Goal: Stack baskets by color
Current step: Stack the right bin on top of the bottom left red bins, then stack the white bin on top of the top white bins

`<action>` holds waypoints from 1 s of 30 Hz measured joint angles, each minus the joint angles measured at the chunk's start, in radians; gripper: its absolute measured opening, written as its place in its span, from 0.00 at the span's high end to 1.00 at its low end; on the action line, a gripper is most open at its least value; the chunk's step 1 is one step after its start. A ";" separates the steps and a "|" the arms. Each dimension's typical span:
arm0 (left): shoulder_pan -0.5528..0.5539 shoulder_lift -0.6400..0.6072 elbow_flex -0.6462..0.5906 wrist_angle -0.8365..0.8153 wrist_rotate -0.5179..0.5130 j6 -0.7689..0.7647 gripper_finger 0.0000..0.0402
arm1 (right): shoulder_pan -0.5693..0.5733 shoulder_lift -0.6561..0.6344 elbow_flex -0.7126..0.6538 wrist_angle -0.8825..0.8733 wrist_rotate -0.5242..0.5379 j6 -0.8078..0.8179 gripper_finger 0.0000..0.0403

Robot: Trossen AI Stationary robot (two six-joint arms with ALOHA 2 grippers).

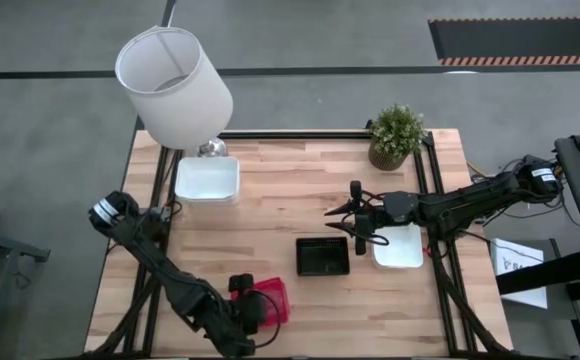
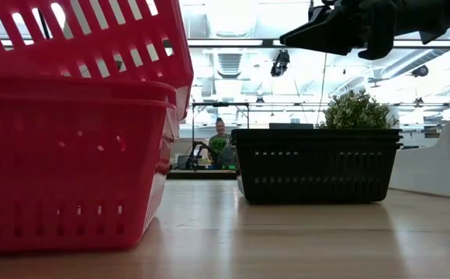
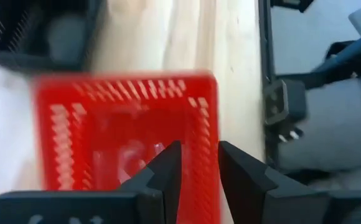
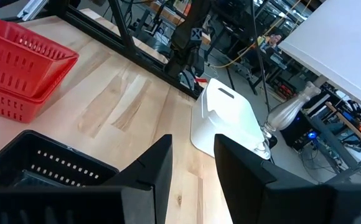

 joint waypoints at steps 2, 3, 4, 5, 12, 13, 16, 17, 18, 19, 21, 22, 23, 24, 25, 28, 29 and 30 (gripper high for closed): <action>0.013 -0.006 0.002 0.023 -0.046 0.091 0.78 | 0.000 0.000 0.000 0.000 0.000 0.000 0.72; 0.019 -0.009 0.002 0.049 -0.075 0.161 0.79 | 0.000 0.000 0.000 0.000 0.000 0.000 0.72; 0.026 -0.014 0.000 0.079 -0.109 0.237 0.79 | 0.000 0.000 0.000 0.000 0.000 0.000 0.72; 0.034 -0.019 -0.004 0.109 -0.143 0.311 0.80 | 0.000 0.000 0.000 -0.001 0.000 0.000 0.72; 0.145 -0.022 -0.116 0.314 -0.093 0.590 0.91 | 0.000 0.000 0.000 -0.004 0.000 0.000 0.72; 0.161 -0.022 -0.145 0.377 -0.052 0.616 0.93 | 0.000 0.000 0.000 -0.004 0.000 0.002 0.72; 0.202 -0.027 -0.218 0.499 0.094 0.611 0.98 | 0.000 0.000 0.000 -0.007 0.000 0.009 0.72; 0.210 -0.033 -0.232 0.487 0.129 0.570 0.99 | 0.000 0.000 0.000 -0.010 0.000 0.009 0.72; 0.214 -0.041 -0.239 0.460 0.157 0.522 0.99 | 0.000 0.000 0.000 -0.012 0.000 0.010 0.72; 0.216 -0.048 -0.240 0.430 0.174 0.481 0.99 | 0.000 0.000 0.000 -0.013 0.000 0.011 0.72; 0.215 -0.063 -0.239 0.390 0.189 0.432 0.99 | 0.000 0.000 0.000 -0.018 0.000 0.011 0.72; 0.215 -0.069 -0.240 0.377 0.190 0.426 0.99 | 0.000 0.000 0.000 -0.021 0.000 0.011 0.72; 0.215 -0.074 -0.239 0.380 0.191 0.424 0.99 | 0.000 0.000 0.000 -0.024 0.000 0.011 0.72; 0.215 -0.078 -0.239 0.382 0.191 0.424 0.99 | 0.000 0.000 0.000 -0.026 0.000 0.011 0.72; 0.215 -0.082 -0.239 0.378 0.194 0.424 0.99 | 0.000 0.000 0.000 -0.026 0.000 0.011 0.72; 0.216 -0.090 -0.239 0.374 0.198 0.447 0.99 | 0.000 0.000 0.000 -0.026 0.000 0.018 0.72; 0.216 -0.097 -0.239 0.363 0.197 0.473 0.99 | 0.000 0.000 0.000 -0.027 0.000 0.021 0.72; 0.216 -0.103 -0.239 0.359 0.196 0.502 0.99 | 0.000 0.000 0.000 -0.030 0.000 0.028 0.72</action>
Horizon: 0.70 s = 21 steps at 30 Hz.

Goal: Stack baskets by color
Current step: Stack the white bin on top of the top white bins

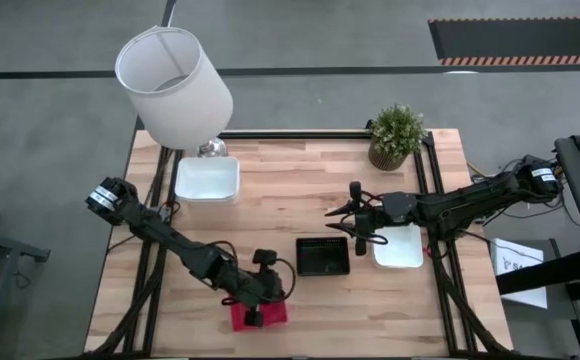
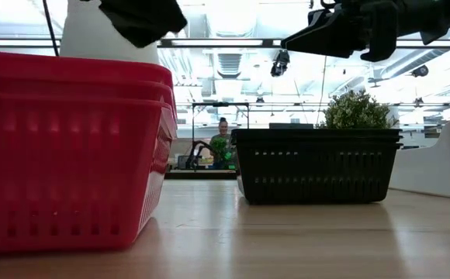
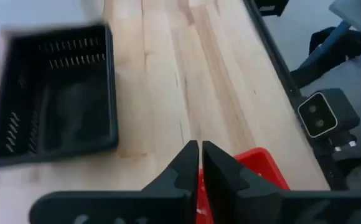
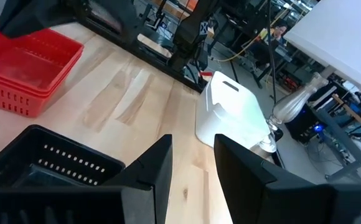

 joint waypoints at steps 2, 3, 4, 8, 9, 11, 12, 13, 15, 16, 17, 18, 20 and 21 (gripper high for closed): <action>0.000 -0.019 -0.001 -0.006 -0.029 0.080 0.99 | 0.000 0.000 0.000 -0.017 -0.001 0.024 0.72; 0.000 -0.032 -0.009 0.002 -0.048 0.131 1.00 | 0.000 0.000 0.000 -0.027 -0.002 0.034 0.72; 0.000 -0.041 -0.022 0.023 -0.060 0.181 1.00 | 0.000 0.000 -0.001 -0.029 -0.005 0.050 0.72; 0.021 -0.105 -0.159 0.200 -0.087 0.345 1.00 | 0.000 0.000 -0.009 -0.029 -0.008 0.125 0.72; 0.031 -0.124 -0.205 0.259 -0.087 0.373 1.00 | 0.001 0.000 -0.010 -0.031 -0.008 0.152 0.72; 0.054 -0.170 -0.311 0.374 -0.092 0.414 1.00 | 0.008 0.000 -0.011 -0.035 -0.008 0.213 0.72; 0.068 -0.190 -0.353 0.446 -0.094 0.433 1.00 | 0.012 0.000 -0.011 -0.044 -0.008 0.242 0.72; 0.079 -0.217 -0.401 0.511 -0.094 0.452 1.00 | 0.019 -0.001 -0.011 -0.052 -0.008 0.274 0.72; 0.106 -0.264 -0.473 0.623 -0.099 0.485 1.00 | 0.033 -0.005 -0.011 -0.060 -0.008 0.346 0.73; 0.118 -0.286 -0.501 0.684 -0.099 0.507 1.00 | 0.040 -0.010 -0.009 -0.078 -0.008 0.384 0.73; 0.125 -0.313 -0.532 0.723 -0.098 0.532 1.00 | 0.049 -0.012 0.000 -0.113 -0.008 0.426 0.73; 0.134 -0.339 -0.561 0.748 -0.103 0.564 1.00 | 0.058 -0.013 0.018 -0.153 -0.008 0.468 0.74; 0.150 -0.380 -0.598 0.807 -0.105 0.638 1.00 | 0.075 -0.013 0.054 -0.267 -0.003 0.559 0.75; 0.155 -0.406 -0.617 0.804 -0.107 0.671 1.00 | 0.084 -0.007 0.074 -0.323 -0.001 0.600 0.76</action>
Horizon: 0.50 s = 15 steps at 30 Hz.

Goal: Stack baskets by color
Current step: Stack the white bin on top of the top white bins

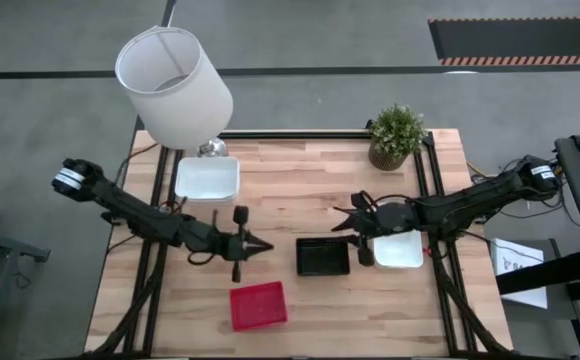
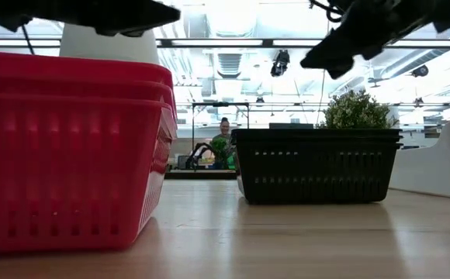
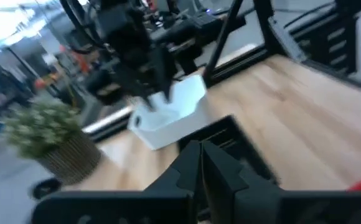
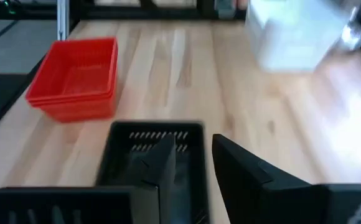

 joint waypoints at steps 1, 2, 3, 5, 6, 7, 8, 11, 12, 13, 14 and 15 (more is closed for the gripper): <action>0.006 -0.024 -0.013 -0.001 -0.002 0.029 1.00 | 0.008 0.007 0.024 -0.037 0.001 0.037 0.76; 0.012 -0.044 -0.022 0.010 -0.002 0.057 1.00 | 0.016 0.011 0.045 -0.078 0.000 0.066 0.77; 0.017 -0.061 -0.031 0.017 -0.002 0.077 1.00 | 0.025 0.018 0.060 -0.130 0.001 0.094 0.78; 0.020 -0.105 -0.049 0.011 -0.005 0.105 1.00 | 0.040 0.034 0.103 -0.213 0.001 0.161 0.79; 0.022 -0.120 -0.054 0.009 -0.007 0.112 1.00 | 0.047 0.041 0.122 -0.258 0.000 0.201 0.80; 0.023 -0.130 -0.053 0.012 -0.009 0.116 1.00 | 0.051 0.048 0.139 -0.315 0.000 0.246 0.81; 0.022 -0.143 -0.053 0.011 -0.011 0.117 1.00 | 0.053 0.054 0.159 -0.367 0.000 0.292 0.81; 0.022 -0.169 -0.051 0.012 -0.018 0.117 1.00 | 0.052 0.062 0.220 -0.533 -0.003 0.473 0.83; 0.022 -0.177 -0.051 0.011 -0.019 0.116 1.00 | 0.052 0.062 0.237 -0.601 -0.003 0.548 0.83; 0.022 -0.186 -0.052 0.006 -0.020 0.117 1.00 | 0.052 0.062 0.254 -0.661 -0.005 0.619 0.84; 0.022 -0.191 -0.053 0.009 -0.022 0.117 1.00 | 0.054 0.061 0.270 -0.715 -0.013 0.689 0.84; 0.022 -0.193 -0.052 0.012 -0.023 0.116 1.00 | 0.056 0.060 0.283 -0.770 -0.030 0.746 0.83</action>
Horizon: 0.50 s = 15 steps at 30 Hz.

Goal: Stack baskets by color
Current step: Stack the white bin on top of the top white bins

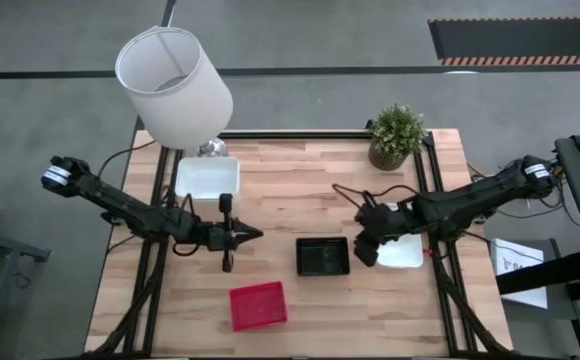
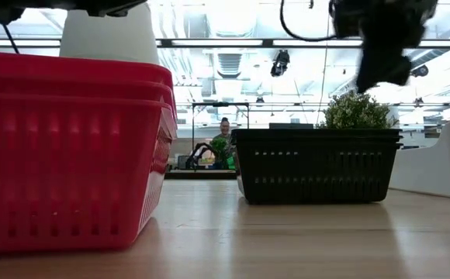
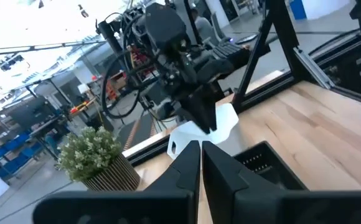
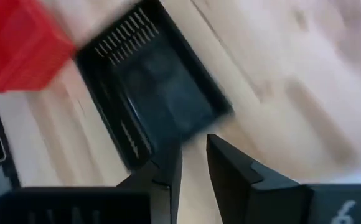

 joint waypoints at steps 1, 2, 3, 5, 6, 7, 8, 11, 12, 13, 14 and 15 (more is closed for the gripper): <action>0.000 -0.001 0.000 -0.001 0.000 0.000 1.00 | 0.004 -0.001 0.013 -0.054 -0.023 0.050 0.83; 0.000 -0.002 0.000 -0.003 0.000 0.001 1.00 | 0.007 -0.001 0.025 -0.095 -0.042 0.089 0.81; 0.000 -0.003 0.000 -0.004 -0.001 0.008 1.00 | 0.009 -0.001 0.037 -0.123 -0.053 0.120 0.80; 0.000 -0.002 0.000 -0.001 -0.002 0.016 1.00 | 0.010 -0.001 0.051 -0.181 -0.056 0.181 0.77; 0.000 0.000 0.000 -0.001 -0.004 0.019 1.00 | 0.009 -0.001 0.054 -0.211 -0.055 0.211 0.75; 0.000 0.001 0.000 -0.003 -0.004 0.030 1.00 | 0.009 -0.001 0.054 -0.234 -0.054 0.238 0.74; 0.000 0.002 0.000 -0.004 -0.005 0.037 1.00 | 0.009 -0.001 0.054 -0.253 -0.050 0.266 0.72; 0.002 0.001 0.000 -0.001 -0.010 0.051 1.00 | 0.009 0.000 0.040 -0.319 -0.048 0.341 0.71; 0.002 0.001 0.000 -0.001 -0.016 0.066 1.00 | 0.009 0.004 0.035 -0.334 -0.048 0.361 0.70; 0.002 0.001 0.000 -0.001 -0.027 0.084 1.00 | 0.009 0.010 0.031 -0.335 -0.043 0.376 0.70; 0.002 0.001 0.000 0.001 -0.030 0.093 1.00 | 0.009 0.016 0.027 -0.334 -0.038 0.385 0.70; 0.003 0.001 0.000 0.004 -0.033 0.108 1.00 | 0.009 0.023 0.024 -0.334 -0.026 0.389 0.70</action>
